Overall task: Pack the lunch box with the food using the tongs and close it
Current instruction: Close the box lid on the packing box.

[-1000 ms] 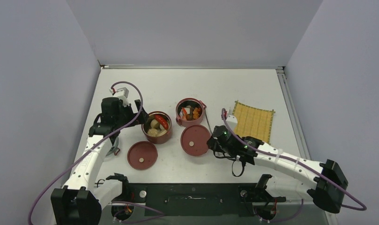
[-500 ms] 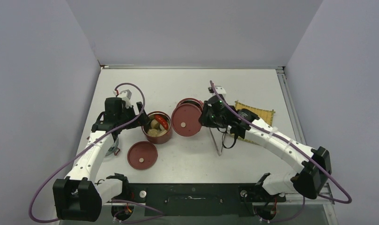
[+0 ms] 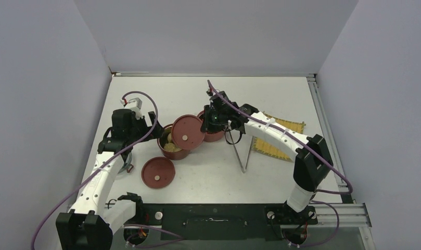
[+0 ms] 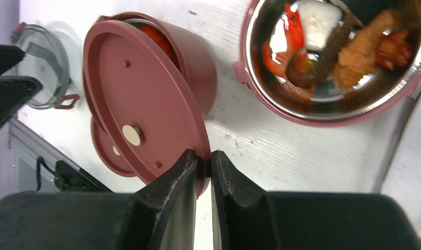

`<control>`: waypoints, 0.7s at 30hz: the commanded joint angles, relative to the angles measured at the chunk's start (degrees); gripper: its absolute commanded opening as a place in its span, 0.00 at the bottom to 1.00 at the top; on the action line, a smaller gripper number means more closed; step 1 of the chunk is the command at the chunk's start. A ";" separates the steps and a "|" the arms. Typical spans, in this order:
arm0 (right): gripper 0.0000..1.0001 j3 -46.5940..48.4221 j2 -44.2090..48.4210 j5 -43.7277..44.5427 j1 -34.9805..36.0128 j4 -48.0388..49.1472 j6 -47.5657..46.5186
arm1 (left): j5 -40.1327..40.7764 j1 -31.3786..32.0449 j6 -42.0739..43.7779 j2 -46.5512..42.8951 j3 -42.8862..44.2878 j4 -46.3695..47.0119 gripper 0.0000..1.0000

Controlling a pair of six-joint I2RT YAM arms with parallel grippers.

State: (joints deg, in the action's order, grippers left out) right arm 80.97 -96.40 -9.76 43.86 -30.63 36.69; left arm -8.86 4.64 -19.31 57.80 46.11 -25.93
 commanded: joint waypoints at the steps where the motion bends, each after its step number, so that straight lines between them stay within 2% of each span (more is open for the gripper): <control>1: 0.05 7.27 -3.52 -3.82 -0.42 -0.11 0.49 | -1.16 -0.34 0.15 -1.18 1.49 2.71 0.90; 11: 0.05 14.89 -12.31 -6.53 -0.34 -3.08 0.82 | -2.04 0.00 0.16 -1.66 1.52 2.68 0.90; 21: 0.07 15.85 -15.65 -8.77 0.75 -1.34 2.76 | -2.13 0.36 0.06 -1.12 1.60 2.50 0.91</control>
State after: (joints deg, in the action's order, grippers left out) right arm 93.69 -110.83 -17.12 43.97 -33.41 38.44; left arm -9.93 4.78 -19.29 57.17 46.11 -25.89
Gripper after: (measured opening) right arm 0.139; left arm 0.904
